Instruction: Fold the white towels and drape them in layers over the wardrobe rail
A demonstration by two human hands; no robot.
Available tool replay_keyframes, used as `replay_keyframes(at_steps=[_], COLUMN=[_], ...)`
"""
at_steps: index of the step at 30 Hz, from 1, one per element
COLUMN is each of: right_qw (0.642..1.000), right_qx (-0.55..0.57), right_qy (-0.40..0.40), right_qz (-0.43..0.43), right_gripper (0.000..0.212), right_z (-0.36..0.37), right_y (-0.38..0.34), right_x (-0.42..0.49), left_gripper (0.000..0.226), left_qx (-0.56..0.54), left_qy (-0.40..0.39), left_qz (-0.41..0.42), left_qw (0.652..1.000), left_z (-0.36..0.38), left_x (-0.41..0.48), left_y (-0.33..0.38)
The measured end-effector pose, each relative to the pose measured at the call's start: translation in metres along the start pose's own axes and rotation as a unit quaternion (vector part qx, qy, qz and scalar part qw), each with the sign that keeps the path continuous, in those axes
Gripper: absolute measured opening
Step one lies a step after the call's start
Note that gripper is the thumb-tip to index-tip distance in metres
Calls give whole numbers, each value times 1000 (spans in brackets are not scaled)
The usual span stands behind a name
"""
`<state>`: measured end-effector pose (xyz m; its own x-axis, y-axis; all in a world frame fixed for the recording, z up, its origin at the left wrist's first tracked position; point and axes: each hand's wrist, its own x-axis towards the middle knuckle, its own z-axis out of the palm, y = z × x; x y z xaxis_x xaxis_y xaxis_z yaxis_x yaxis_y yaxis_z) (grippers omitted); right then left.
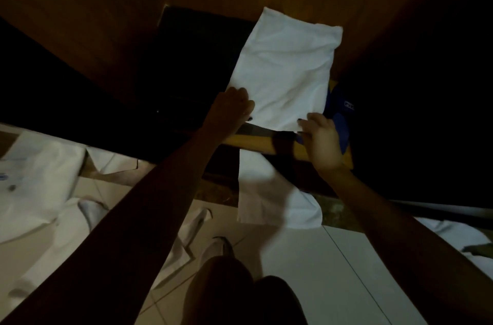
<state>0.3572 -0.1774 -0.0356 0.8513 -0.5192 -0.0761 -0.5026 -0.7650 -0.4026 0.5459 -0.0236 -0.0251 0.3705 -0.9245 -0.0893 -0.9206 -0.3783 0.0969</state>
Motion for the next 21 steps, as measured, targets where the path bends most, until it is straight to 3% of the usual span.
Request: replay_keyframes(at_steps=[3, 6, 10, 14, 18, 21], right_qw=[999, 997, 991, 982, 962, 937], right_qx=[26, 70, 134, 189, 263, 336], right_qy=[6, 28, 7, -1, -13, -47], right_qz=[-29, -4, 3, 21, 66, 85], right_gripper=[20, 16, 18, 16, 16, 16], right_z=[-24, -77, -161, -258, -357, -423], right_y=[0, -22, -70, -127, -175, -204], right_x=[-17, -36, -53, -77, -115, -147], left_gripper=[18, 10, 48, 29, 24, 18], left_qx=[-24, -159, -282, -327, -459, -483], left_qy=[-10, -10, -28, -11, 3, 38], left_qz=[19, -54, -77, -88, -131, -134], left_qw=[999, 986, 956, 941, 879, 864], left_z=[-16, -64, -142, -232, -335, -400], left_x=[-12, -30, -61, -90, -125, -149], left_y=[4, 19, 55, 98, 147, 177])
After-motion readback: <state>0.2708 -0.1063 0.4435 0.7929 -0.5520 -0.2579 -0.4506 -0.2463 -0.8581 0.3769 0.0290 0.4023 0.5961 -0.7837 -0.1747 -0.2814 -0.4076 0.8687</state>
